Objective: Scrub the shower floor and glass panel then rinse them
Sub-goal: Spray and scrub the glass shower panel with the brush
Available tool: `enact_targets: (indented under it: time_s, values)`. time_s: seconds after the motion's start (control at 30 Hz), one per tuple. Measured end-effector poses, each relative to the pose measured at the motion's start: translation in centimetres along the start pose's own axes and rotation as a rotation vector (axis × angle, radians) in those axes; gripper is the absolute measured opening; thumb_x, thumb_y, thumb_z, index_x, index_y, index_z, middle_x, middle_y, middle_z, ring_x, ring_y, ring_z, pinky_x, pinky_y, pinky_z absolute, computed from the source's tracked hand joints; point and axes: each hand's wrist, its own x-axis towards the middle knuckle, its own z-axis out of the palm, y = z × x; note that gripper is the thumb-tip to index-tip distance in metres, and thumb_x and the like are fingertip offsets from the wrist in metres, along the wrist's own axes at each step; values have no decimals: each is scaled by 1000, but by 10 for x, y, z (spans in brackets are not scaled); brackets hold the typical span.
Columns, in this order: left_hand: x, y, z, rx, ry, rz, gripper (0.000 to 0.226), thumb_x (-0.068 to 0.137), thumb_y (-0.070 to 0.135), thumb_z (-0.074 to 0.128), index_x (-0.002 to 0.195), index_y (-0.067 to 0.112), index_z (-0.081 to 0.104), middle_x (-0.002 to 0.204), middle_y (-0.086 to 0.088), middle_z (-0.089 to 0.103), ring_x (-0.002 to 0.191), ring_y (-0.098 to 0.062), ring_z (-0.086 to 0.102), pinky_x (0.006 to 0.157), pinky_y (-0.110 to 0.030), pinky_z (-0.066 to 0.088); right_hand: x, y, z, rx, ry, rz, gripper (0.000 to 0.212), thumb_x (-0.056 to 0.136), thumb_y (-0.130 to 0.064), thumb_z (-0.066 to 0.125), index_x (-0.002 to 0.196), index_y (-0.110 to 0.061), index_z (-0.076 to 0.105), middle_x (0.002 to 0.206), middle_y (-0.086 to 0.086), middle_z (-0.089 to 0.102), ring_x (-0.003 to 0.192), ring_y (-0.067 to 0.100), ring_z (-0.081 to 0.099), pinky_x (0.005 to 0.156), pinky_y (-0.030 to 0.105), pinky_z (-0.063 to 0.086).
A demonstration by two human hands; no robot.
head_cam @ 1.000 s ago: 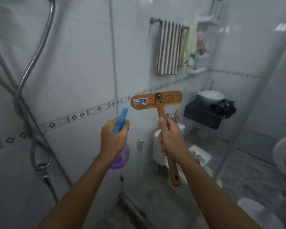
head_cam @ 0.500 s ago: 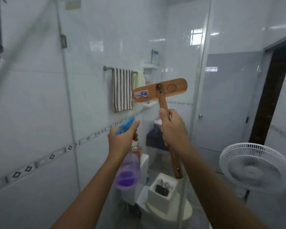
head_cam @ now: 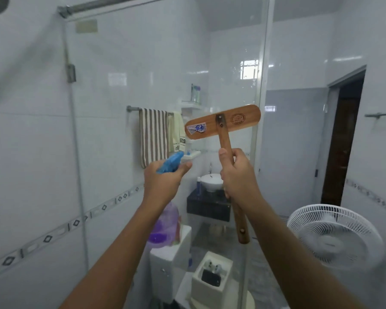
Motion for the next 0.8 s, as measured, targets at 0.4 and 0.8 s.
enact_targets:
  time_s: [0.4, 0.8]
  values:
    - [19, 4, -26, -50, -136, 143, 27, 78, 42, 80, 78, 19, 65, 70, -2, 66, 64, -15, 67, 67, -29, 58, 3, -11, 25, -8, 140, 24, 28, 105, -49, 42, 107, -24, 54, 76, -5, 56, 63, 8, 56, 59, 22, 49]
    - [34, 8, -45, -153, -107, 132, 28, 78, 42, 81, 76, 20, 63, 72, -8, 65, 60, -17, 62, 61, -23, 53, -5, -38, 43, -67, 217, 21, 27, 105, -49, 41, 106, -25, 53, 74, 1, 57, 65, 15, 56, 68, 41, 58]
